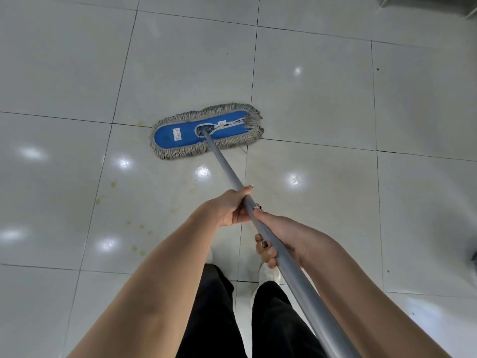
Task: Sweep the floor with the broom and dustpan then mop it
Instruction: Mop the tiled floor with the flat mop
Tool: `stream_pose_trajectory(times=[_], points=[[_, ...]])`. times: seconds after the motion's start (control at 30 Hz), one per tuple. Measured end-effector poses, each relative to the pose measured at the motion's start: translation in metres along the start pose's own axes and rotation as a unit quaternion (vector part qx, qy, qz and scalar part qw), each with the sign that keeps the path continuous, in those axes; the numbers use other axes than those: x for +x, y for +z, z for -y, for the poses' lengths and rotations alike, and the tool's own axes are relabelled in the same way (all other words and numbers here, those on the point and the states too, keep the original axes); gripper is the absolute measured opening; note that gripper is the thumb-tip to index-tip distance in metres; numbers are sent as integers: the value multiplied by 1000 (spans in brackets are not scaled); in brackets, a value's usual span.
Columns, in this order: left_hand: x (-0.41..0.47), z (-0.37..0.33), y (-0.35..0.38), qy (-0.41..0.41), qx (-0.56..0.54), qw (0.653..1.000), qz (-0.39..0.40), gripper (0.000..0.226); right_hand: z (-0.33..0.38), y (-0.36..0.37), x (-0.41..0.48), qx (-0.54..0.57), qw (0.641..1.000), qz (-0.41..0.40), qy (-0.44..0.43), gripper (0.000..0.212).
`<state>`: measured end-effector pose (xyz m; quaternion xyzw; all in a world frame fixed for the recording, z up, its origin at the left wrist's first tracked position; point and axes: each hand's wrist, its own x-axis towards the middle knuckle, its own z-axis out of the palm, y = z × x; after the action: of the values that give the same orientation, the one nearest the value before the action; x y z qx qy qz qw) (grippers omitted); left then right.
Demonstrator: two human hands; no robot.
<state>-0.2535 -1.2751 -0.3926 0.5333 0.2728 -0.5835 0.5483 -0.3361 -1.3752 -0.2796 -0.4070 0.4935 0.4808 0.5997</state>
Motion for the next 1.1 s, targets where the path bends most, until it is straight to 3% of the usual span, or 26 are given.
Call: stream_pose_trajectory(times=[0.33, 0.53, 0.83, 1.1], points=[[10, -86, -112, 52, -44, 998, -16, 22, 93, 98, 58, 51, 998, 31, -21, 57], [25, -107, -166, 87, -40, 995, -40, 25, 119, 142, 92, 77, 995, 52, -34, 56], [7, -84, -175, 53, -28, 997, -41, 23, 90, 160, 92, 87, 994, 44, -42, 56], [-23, -23, -154, 13, -11, 999, -34, 26, 22, 148, 76, 63, 997, 40, -31, 54]])
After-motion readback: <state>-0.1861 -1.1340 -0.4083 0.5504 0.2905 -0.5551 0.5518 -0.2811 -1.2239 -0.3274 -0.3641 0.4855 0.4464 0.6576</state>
